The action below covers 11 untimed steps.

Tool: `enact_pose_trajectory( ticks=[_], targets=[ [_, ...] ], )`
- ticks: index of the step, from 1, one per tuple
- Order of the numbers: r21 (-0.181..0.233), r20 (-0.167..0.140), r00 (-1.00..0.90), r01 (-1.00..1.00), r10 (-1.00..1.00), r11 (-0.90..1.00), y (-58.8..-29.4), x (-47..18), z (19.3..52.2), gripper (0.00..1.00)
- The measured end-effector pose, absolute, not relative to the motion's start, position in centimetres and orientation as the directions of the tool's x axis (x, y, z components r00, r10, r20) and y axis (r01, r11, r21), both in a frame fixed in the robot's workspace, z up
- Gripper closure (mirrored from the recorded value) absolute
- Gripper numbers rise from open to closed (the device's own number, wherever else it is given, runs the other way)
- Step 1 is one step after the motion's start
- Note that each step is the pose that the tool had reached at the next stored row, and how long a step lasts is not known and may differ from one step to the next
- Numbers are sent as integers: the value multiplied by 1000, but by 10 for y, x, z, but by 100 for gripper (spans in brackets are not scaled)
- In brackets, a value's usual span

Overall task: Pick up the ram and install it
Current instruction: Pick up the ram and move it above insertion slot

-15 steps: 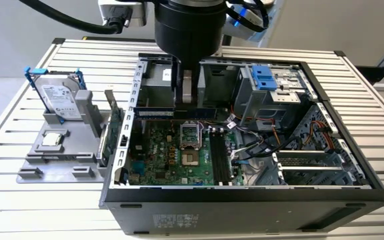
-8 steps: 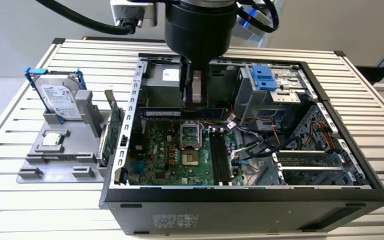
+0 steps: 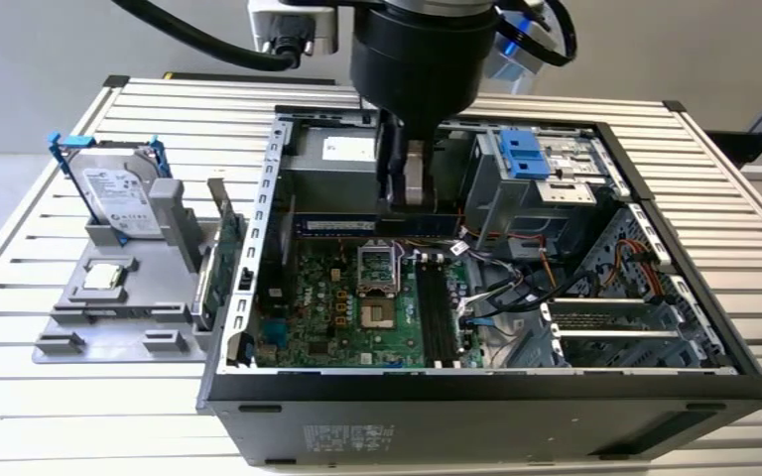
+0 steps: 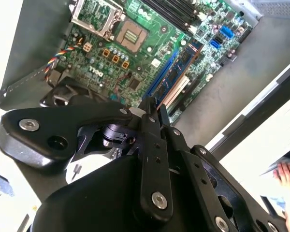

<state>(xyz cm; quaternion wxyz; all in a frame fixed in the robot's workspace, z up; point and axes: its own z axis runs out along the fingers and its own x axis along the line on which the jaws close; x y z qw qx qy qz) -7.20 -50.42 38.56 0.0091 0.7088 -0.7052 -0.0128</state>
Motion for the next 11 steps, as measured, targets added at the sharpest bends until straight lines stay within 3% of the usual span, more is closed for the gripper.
enact_pose_trajectory(
  ticks=[11],
  targets=[
    [32,-5,1,-999,-1000,-1,-504,-52,386,100]
  ],
)
